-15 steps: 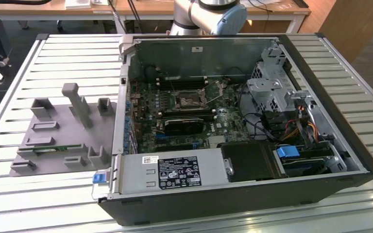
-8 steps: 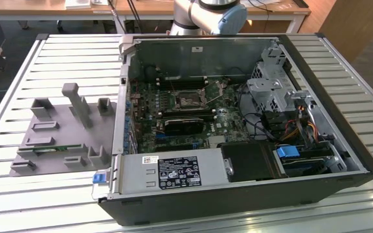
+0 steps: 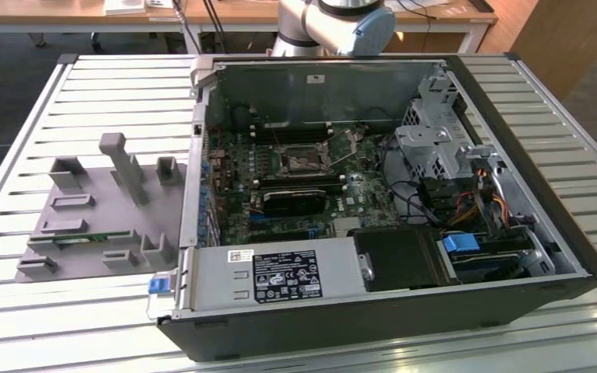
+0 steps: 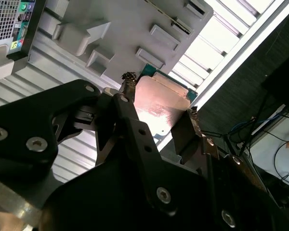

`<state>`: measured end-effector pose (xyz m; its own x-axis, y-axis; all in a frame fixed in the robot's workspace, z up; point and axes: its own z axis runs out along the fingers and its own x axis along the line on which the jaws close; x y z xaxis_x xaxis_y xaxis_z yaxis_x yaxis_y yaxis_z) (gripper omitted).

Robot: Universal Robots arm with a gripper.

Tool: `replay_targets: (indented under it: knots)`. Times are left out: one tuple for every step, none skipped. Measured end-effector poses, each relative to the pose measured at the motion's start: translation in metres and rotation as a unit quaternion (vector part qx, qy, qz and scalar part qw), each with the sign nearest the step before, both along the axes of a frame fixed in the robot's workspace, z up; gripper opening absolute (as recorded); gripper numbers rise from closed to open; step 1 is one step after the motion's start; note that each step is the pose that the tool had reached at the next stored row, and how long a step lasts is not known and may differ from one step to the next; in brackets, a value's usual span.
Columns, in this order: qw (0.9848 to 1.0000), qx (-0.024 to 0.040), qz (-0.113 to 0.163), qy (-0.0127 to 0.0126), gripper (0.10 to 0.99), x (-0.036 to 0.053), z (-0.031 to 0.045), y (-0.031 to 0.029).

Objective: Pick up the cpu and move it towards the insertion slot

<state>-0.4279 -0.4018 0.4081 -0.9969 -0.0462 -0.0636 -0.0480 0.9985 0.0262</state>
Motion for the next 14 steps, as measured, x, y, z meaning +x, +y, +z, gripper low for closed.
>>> replay_targets:
  knots:
    - [1.0,0.0,0.0,-0.0001,0.541,0.0,0.0,0.0]
    - [1.0,0.0,0.0,-0.0002,0.541,0.0,0.0,0.0]
    - [1.0,0.0,0.0,-0.0002,0.541,0.0,0.0,0.0]
    - [1.0,0.0,0.0,-0.0002,0.541,0.0,0.0,0.0]
    - [1.0,0.0,0.0,-0.0001,0.541,0.0,0.0001,0.0]
    - [1.0,-0.0001,0.0,0.0,0.541,0.0004,0.0002,0.0001]
    - [1.0,-0.0001,0.0,0.0,0.541,0.0013,0.0003,0.0001]
    - [1.0,-0.0001,0.0,0.0,0.541,0.0026,0.0002,0.0001]
    - [1.0,0.0,0.0,-0.0001,0.541,0.0041,0.0001,0.0]
    - [1.0,-0.0001,0.0,-0.0001,0.541,0.0056,0.0001,0.0]
    - [1.0,0.0,0.0,-0.0001,0.541,0.0071,0.0001,0.0]
    - [1.0,0.0,0.0,-0.0001,0.541,0.0089,0.0001,0.0]
    - [1.0,0.0,0.0,-0.0001,0.541,0.0106,0.0001,0.0]
    - [1.0,0.0,0.0,-0.0001,0.541,0.0122,0.0001,0.0]
